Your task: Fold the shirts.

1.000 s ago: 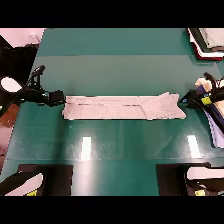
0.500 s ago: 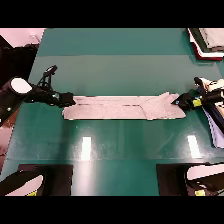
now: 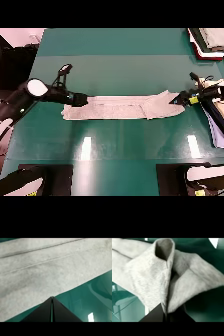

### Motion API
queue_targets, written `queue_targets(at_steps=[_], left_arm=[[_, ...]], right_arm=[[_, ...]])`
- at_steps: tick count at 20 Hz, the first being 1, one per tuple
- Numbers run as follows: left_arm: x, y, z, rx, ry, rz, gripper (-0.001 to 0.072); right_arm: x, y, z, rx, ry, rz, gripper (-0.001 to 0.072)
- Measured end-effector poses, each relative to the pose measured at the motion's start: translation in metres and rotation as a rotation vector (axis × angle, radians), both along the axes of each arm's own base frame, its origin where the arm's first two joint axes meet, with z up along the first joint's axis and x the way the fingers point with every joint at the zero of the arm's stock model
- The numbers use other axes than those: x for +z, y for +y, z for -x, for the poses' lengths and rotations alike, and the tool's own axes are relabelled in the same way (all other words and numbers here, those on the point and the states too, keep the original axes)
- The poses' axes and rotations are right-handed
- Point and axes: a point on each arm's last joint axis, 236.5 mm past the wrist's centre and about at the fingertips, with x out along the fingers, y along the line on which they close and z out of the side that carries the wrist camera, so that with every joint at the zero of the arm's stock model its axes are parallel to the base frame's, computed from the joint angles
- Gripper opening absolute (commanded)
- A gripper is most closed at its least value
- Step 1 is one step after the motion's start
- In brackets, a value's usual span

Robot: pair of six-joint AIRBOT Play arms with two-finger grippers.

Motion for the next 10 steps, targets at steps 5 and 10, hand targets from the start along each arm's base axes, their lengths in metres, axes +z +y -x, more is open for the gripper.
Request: queue_targets(at_steps=[5, 10], left_arm=[[-0.018, -0.071, -0.026, -0.116, 0.010, -0.002, 0.0021], [-0.053, -0.140, -0.045, -0.214, 0.030, -0.005, 0.0021]], right_arm=[[0.097, 0.039, -0.018, 0.044, -0.157, 0.017, 0.0011], [0.196, 0.113, -0.023, 0.135, -0.333, -0.051, 0.0011]])
